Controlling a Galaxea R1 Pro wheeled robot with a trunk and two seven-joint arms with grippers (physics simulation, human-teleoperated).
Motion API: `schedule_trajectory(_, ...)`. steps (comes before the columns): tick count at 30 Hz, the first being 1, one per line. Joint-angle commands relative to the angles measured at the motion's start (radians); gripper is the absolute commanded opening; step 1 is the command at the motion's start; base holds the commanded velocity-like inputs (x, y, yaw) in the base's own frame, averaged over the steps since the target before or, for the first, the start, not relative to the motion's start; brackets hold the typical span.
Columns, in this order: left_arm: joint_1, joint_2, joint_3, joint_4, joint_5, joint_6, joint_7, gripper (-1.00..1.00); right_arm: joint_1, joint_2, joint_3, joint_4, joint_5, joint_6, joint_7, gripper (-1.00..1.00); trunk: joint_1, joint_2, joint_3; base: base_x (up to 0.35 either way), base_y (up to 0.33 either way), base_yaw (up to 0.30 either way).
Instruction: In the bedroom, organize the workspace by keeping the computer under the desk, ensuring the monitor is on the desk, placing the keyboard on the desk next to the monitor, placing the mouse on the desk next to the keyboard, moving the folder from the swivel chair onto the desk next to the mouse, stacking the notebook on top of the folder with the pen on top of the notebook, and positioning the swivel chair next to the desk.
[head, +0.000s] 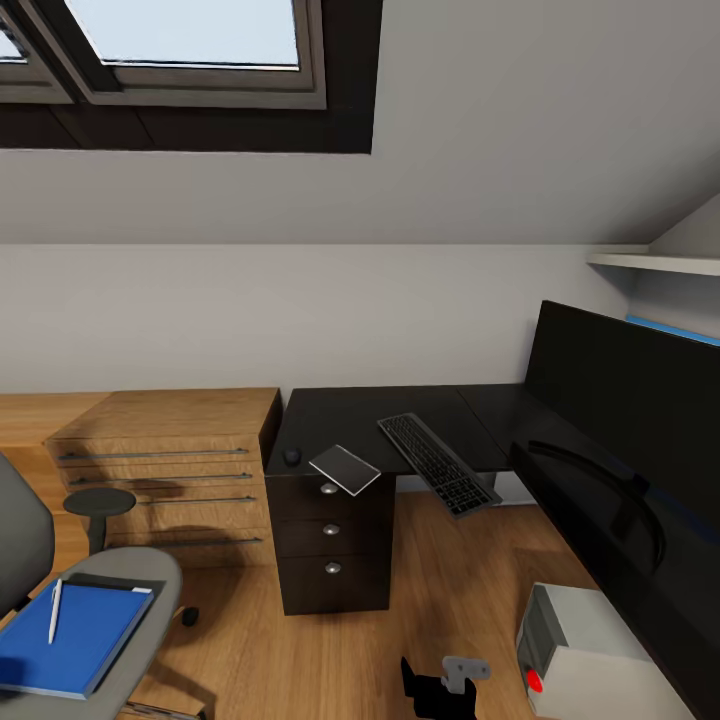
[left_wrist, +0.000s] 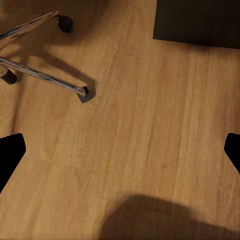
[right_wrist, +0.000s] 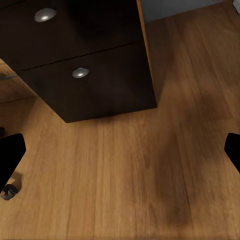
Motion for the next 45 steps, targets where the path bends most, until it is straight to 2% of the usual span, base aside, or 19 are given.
schedule_trajectory(1, 0.0, 0.001, -0.004, 0.005, 0.011, -0.004, 0.005, 1.0, -0.001, 0.0, -0.008, 0.001, 0.001, -0.002, 0.007, 1.0, 0.0, -0.001, -0.001, 0.0, 0.0, 0.0)
schedule_trajectory(7, 0.0, 0.0, -0.007, 0.059, 0.009, -0.005, 0.003, 1.0, -0.001, 0.0, -0.008, 0.001, 0.001, -0.002, 0.007, 1.0, 0.0, -0.001, -0.001, -0.004, -0.006, 0.0)
schedule_trajectory(26, 0.0, 0.0, -0.008, 0.083, 0.007, -0.025, 0.003, 1.0, -0.001, 0.002, -0.007, 0.001, 0.004, -0.002, 0.008, 1.0, 0.0, -0.001, -0.001, -0.062, -0.204, 0.0)
schedule_trajectory(27, 0.0, 0.0, -0.009, 0.084, 0.007, -0.069, 0.003, 1.0, 0.0, 0.002, -0.007, 0.001, 0.004, -0.002, 0.008, 1.0, -0.004, 0.006, 0.002, -0.002, -0.021, 0.0)
schedule_trajectory(31, 0.0, 0.0, -0.01, 0.084, 0.008, -0.105, 0.006, 1.0, 0.0, 0.0, -0.007, 0.001, 0.004, -0.002, 0.008, 1.0, -0.019, 0.034, 0.015, -0.001, -0.01, 0.0)
schedule_trajectory(45, 0.0, -0.002, -0.01, 0.086, 0.009, -0.11, 0.008, 1.0, 0.0, -0.002, -0.007, 0.001, 0.004, -0.002, 0.008, 1.0, -0.073, 0.132, 0.059, 0.0, 0.0, 0.0)
